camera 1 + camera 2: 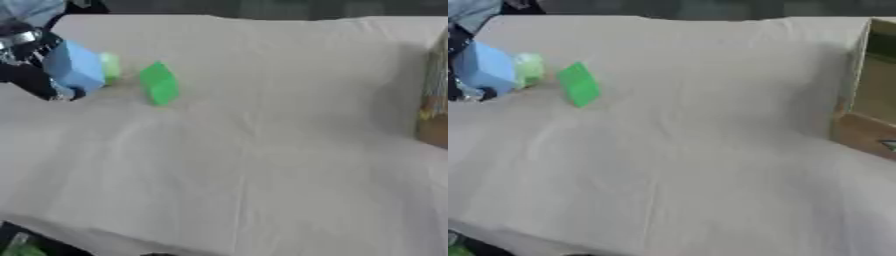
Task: Pick up the objects with one hand, pass them to the other hand, and then place them into the box on the other side of the table.
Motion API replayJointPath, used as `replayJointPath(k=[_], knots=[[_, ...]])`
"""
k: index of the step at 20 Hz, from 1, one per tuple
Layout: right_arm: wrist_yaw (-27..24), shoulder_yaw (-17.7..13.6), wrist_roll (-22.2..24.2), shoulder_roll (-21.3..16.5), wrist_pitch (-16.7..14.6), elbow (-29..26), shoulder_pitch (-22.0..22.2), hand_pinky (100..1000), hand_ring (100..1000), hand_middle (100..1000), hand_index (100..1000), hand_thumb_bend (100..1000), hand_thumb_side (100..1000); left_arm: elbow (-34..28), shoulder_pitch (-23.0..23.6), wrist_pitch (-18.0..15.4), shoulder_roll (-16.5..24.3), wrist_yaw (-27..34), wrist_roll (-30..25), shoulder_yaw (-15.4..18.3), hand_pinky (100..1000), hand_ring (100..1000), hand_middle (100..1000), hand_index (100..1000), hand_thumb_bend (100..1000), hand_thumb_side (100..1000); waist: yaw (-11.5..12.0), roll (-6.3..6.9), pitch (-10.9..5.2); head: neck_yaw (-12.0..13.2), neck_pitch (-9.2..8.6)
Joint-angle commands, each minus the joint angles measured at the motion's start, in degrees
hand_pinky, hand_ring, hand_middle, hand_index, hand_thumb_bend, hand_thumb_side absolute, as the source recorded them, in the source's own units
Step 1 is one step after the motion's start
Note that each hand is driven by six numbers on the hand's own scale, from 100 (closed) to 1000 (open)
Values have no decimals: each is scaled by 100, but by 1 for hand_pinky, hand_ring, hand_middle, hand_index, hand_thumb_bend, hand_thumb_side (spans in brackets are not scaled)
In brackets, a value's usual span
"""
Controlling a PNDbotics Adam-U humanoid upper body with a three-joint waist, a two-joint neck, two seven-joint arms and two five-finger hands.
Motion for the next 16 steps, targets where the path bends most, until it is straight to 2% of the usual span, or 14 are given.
replayJointPath(k=[1,5,8,12,16], knots=[[-38,-22,47,-183,-69,-120,-140,990,979,878,1000,100,467,-743,-28,191,109,429,544,92,674,677,583,507,100,100,-13,-55,-156,-69,-98],[-111,96,200,-523,-235,-120,-379,983,976,876,1000,100,442,-1235,-4,83,-241,952,1127,-53,661,660,572,501,100,100,-61,-159,-203,-224,-111],[-68,311,504,-883,-263,-120,-690,969,968,870,988,100,418,-1385,-57,-32,-593,1006,1349,-211,657,653,567,500,100,100,-103,-239,-245,-323,-115],[433,917,1455,-1413,-183,-120,-1473,947,949,861,955,175,426,-1329,-178,-252,-1147,387,1379,-547,657,652,566,501,100,100,-184,-343,-311,-323,-121],[1079,1595,2514,-1505,-170,-120,-2296,933,932,854,927,268,413,-1121,-228,-531,-1675,-169,1355,-778,652,645,561,498,100,100,-224,-400,-360,-320,-110]])
